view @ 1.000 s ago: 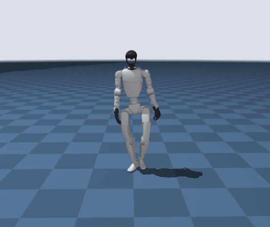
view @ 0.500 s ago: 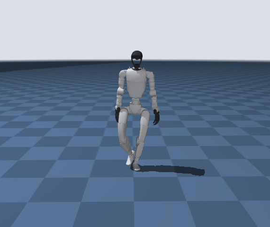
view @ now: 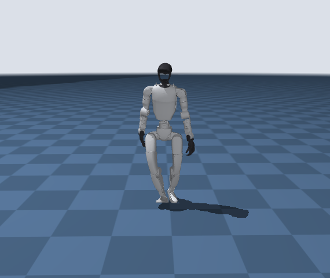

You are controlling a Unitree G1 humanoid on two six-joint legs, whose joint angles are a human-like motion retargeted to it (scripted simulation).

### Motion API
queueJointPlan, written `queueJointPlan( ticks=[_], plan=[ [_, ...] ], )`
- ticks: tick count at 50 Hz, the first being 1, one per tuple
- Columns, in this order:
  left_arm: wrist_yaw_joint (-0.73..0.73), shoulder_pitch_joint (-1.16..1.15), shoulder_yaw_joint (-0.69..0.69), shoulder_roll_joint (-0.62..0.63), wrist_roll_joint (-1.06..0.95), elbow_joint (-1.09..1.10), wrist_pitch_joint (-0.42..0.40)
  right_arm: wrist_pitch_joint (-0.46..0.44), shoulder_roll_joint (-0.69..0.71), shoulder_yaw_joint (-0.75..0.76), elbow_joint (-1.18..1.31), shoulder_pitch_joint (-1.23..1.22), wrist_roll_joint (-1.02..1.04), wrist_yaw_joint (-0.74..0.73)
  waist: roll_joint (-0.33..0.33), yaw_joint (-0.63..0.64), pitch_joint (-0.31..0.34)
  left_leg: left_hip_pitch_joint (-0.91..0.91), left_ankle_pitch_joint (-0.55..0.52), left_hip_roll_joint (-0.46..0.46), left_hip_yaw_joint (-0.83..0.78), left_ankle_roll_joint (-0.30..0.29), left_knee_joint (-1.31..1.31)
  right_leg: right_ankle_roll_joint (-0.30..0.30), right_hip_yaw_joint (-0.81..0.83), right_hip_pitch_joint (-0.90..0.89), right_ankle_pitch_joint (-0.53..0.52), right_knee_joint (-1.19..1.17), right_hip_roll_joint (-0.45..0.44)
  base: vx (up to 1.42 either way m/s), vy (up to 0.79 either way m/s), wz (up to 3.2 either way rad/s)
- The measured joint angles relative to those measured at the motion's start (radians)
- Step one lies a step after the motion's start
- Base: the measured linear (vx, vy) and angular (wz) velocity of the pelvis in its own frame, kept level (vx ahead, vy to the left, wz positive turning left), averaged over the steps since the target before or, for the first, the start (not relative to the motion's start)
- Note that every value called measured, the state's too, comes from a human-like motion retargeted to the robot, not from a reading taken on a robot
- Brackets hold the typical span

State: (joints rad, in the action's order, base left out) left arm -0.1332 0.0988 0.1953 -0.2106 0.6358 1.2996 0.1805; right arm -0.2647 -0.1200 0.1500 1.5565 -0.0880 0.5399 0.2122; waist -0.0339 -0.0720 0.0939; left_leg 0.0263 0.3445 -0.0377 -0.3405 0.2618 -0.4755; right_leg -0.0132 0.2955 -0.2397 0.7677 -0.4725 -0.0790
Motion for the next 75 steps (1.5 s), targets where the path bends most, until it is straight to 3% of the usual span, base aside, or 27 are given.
queueJointPlan(
  ticks=[5, 10, 12, 14, 16, 18, 20, 24, 30, 32, 35, 42, 45, 48, 50, 55, 57, 60, 63, 65, 67, 68, 70, 72, 75],
  plan=[
    [-0.028, -0.041, 0.043, 0.02, 0.028, 0.063, 0.01, 0.015, 0.018, -0.013, -0.025, -0.089, -0.039, -0.011, -0.043, 0.083, 0.039, 0.21, -0.161, -0.099, 0.043, 0.0, -0.536, 0.07, -0.075, 0.119, -0.011, 0.168, -0.042, 0.31, -0.34, -0.28],
    [-0.043, -0.065, 0.065, 0.015, 0.048, 0.119, 0.023, 0.025, 0.017, -0.065, -0.06, -0.166, -0.014, 0.004, -0.048, 0.18, 0.057, 0.338, 0.092, -0.205, 0.019, 0.0, -0.774, 0.126, -0.098, 0.204, -0.045, 0.292, -0.065, 0.2, -0.16, -0.11],
    [-0.034, -0.061, 0.081, 0.02, 0.047, 0.143, 0.026, 0.022, 0.014, -0.078, -0.088, -0.203, 0.014, 0.005, -0.036, 0.195, 0.051, 0.396, 0.139, -0.197, -0.002, 0.0, -0.729, 0.115, -0.078, 0.219, -0.071, 0.339, -0.065, 0.06, 0.39, 0.19],
    [-0.03, -0.065, 0.092, 0.026, 0.038, 0.165, 0.028, 0.028, 0.016, -0.099, -0.125, -0.219, 0.027, 0.007, -0.036, 0.2, 0.036, 0.433, 0.145, -0.129, -0.028, 0.0, -0.599, 0.075, -0.035, 0.229, -0.093, 0.372, -0.029, -0.04, 0.64, 0.35],
    [-0.029, -0.075, 0.097, 0.035, 0.033, 0.179, 0.032, 0.043, 0.021, -0.119, -0.169, -0.218, 0.026, 0.009, -0.043, 0.201, 0.021, 0.442, 0.082, -0.02, -0.031, 0.0, -0.401, 0.022, 0.015, 0.234, -0.114, 0.395, 0.028, 0.02, 0.61, 0.48],
    [-0.03, -0.074, 0.099, 0.032, 0.03, 0.185, 0.037, 0.063, 0.024, -0.139, -0.218, -0.218, 0.016, 0.02, -0.057, 0.196, 0.018, 0.446, 0.052, 0.04, 0.03, 0.0, -0.363, 0.018, 0.046, 0.248, -0.106, 0.402, 0.042, 0.24, -0.04, 0.32],
    [-0.03, -0.077, 0.104, 0.027, 0.027, 0.189, 0.041, 0.09, 0.032, -0.143, -0.241, -0.223, 0.023, 0.027, -0.068, 0.191, 0.011, 0.389, 0.094, -0.075, -0.072, 0.0, -0.385, 0.026, 0.053, 0.274, -0.087, 0.4, 0.033, 0.4, -0.31, -0.11],
    [-0.032, -0.076, 0.137, 0.032, 0.011, 0.191, 0.04, 0.141, 0.053, -0.16, -0.155, -0.246, 0.049, -0.026, -0.052, 0.149, 0.012, 0.362, -0.014, -0.051, -0.007, 0.0, -0.331, -0.011, 0.066, 0.273, -0.154, 0.337, 0.033, 0.24, 0.06, -0.4],
    [-0.025, -0.039, 0.109, 0.032, -0.006, 0.172, 0.033, 0.088, 0.049, -0.161, -0.032, -0.204, 0.07, -0.063, -0.007, 0.111, 0.016, 0.27, -0.128, -0.084, -0.024, 0.0, -0.173, -0.035, 0.074, 0.161, -0.45, 0.048, 0.059, 0.16, 0.13, -0.54],
    [-0.02, -0.022, 0.088, 0.031, -0.016, 0.148, 0.024, 0.081, 0.039, -0.138, -0.012, -0.17, 0.067, -0.107, 0.011, 0.092, 0.015, 0.251, -0.16, -0.094, -0.024, 0.0, -0.134, -0.019, 0.087, 0.11, -0.563, -0.058, 0.064, 0.21, 0.11, -0.2],
    [-0.007, -0.001, 0.058, 0.028, -0.034, 0.099, 0.011, 0.081, 0.02, -0.094, 0.026, -0.113, 0.042, -0.151, 0.025, 0.061, 0.014, 0.222, -0.199, -0.088, -0.011, 0.0, -0.092, 0.008, 0.104, 0.051, -0.589, -0.138, 0.067, 0.26, 0.03, 0.02],
    [0.038, 0.046, -0.006, 0.024, -0.074, 0.012, -0.031, 0.024, -0.028, -0.006, 0.141, -0.003, -0.03, -0.072, -0.061, 0.025, 0.046, 0.124, -0.24, -0.02, -0.053, 0.0, -0.138, 0.104, -0.021, 0.036, -0.73, 0.145, 0.071, 0.34, -0.09, 0.21],
    [0.047, 0.054, -0.028, 0.019, -0.058, 0.017, -0.041, -0.017, -0.041, 0.017, 0.144, 0.04, -0.038, -0.04, -0.097, 0.043, 0.059, 0.094, -0.236, -0.005, -0.07, 0.0, -0.215, 0.142, -0.102, 0.074, -0.855, 0.235, 0.068, 0.47, -0.17, -0.12],
    [0.055, 0.039, -0.027, 0.01, -0.03, 0.043, -0.026, -0.028, -0.032, 0.033, 0.144, 0.06, -0.041, -0.027, -0.114, 0.065, 0.061, 0.085, -0.233, -0.027, -0.079, 0.0, -0.326, 0.245, 0.012, 0.138, -0.986, 0.274, 0.083, 0.46, -0.19, -0.2],
    [0.066, 0.018, -0.011, 0.009, -0.028, 0.066, -0.016, -0.024, -0.02, 0.03, 0.144, 0.06, -0.051, -0.022, -0.107, 0.074, 0.064, 0.085, -0.243, -0.054, -0.063, 0.0, -0.403, 0.27, -0.102, 0.151, -0.996, 0.263, 0.043, 0.39, -0.09, -0.05],
    [0.052, -0.044, 0.066, 0.052, -0.031, 0.159, 0.02, -0.016, -0.006, 0.013, 0.127, 0.005, -0.049, -0.04, -0.057, 0.1, 0.055, 0.141, -0.405, -0.119, -0.034, 0.0, -0.581, 0.27, -0.076, 0.202, -0.972, 0.247, 0.01, 0.27, 0.12, -0.05],
    [0.001, -0.066, 0.08, 0.059, -0.004, 0.197, 0.036, 0.002, 0.003, -0.004, 0.094, -0.009, -0.047, -0.048, -0.044, 0.098, 0.036, 0.173, -0.417, -0.131, -0.023, 0.0, -0.614, 0.264, -0.074, 0.22, -0.968, 0.258, -0.004, 0.26, 0.19, 0.35],
    [-0.053, -0.093, 0.086, 0.067, 0.058, 0.234, 0.055, 0.02, 0.016, -0.012, 0.039, -0.032, -0.039, -0.069, -0.032, 0.106, 0.013, 0.196, -0.352, -0.118, -0.036, 0.0, -0.516, 0.223, -0.076, 0.238, -0.966, 0.265, 0.0, 0.24, 0.37, 0.56],
    [-0.061, -0.125, 0.077, 0.077, 0.078, 0.246, 0.054, 0.036, 0.031, -0.044, -0.016, -0.056, -0.032, -0.075, -0.023, 0.094, -0.009, 0.166, -0.424, -0.049, -0.124, 0.0, -0.188, 0.147, -0.037, 0.249, -0.957, 0.262, 0.046, 0.11, 0.53, 0.82],
    [-0.05, -0.138, 0.076, 0.081, 0.074, 0.243, 0.051, 0.045, 0.034, -0.067, -0.063, -0.079, -0.02, -0.056, -0.006, 0.069, -0.019, 0.172, -0.52, 0.038, -0.016, -0.068, 0.055, 0.101, -0.047, 0.227, -0.938, 0.22, 0.047, 0.25, 0.29, 0.89],
    [-0.037, -0.147, 0.079, 0.08, 0.056, 0.243, 0.049, 0.055, 0.041, -0.084, -0.114, -0.105, 0.0, -0.031, 0.028, 0.058, -0.019, 0.173, -0.559, 0.059, 0.171, -0.158, 0.181, 0.086, -0.022, 0.228, -0.893, 0.174, 0.015, 0.29, 0.06, 0.38],
    [-0.034, -0.146, 0.081, 0.081, 0.045, 0.245, 0.049, 0.061, 0.043, -0.092, -0.14, -0.117, 0.009, -0.021, 0.042, 0.053, -0.016, 0.17, -0.579, 0.052, 0.213, -0.166, 0.216, 0.07, -0.023, 0.226, -0.868, 0.144, 0.004, 0.29, 0.05, 0.19],
    [-0.036, -0.141, 0.086, 0.084, 0.031, 0.245, 0.055, 0.077, 0.049, -0.113, -0.193, -0.135, 0.019, -0.006, 0.056, 0.041, -0.019, 0.166, -0.591, 0.038, 0.164, -0.118, 0.24, 0.038, -0.013, 0.211, -0.837, 0.081, 0.004, 0.31, 0.08, 0.14],
    [-0.05, -0.123, 0.086, 0.089, 0.029, 0.239, 0.063, 0.093, 0.056, -0.137, -0.235, -0.145, 0.01, -0.003, 0.046, 0.03, -0.03, 0.178, -0.51, 0.027, 0.025, -0.026, 0.176, 0.004, -0.018, 0.171, -0.807, -0.001, 0.033, 0.22, 0.09, -0.03],
    [-0.062, -0.097, 0.057, 0.091, 0.034, 0.206, 0.06, 0.112, 0.061, -0.161, -0.258, -0.138, -0.015, -0.02, 0.032, 0.093, -0.016, 0.229, -0.469, 0.086, 0.159, -0.008, 0.054, -0.022, -0.03, 0.173, -0.804, -0.07, 0.069, 0.29, 0.09, -0.8]
  ],
)
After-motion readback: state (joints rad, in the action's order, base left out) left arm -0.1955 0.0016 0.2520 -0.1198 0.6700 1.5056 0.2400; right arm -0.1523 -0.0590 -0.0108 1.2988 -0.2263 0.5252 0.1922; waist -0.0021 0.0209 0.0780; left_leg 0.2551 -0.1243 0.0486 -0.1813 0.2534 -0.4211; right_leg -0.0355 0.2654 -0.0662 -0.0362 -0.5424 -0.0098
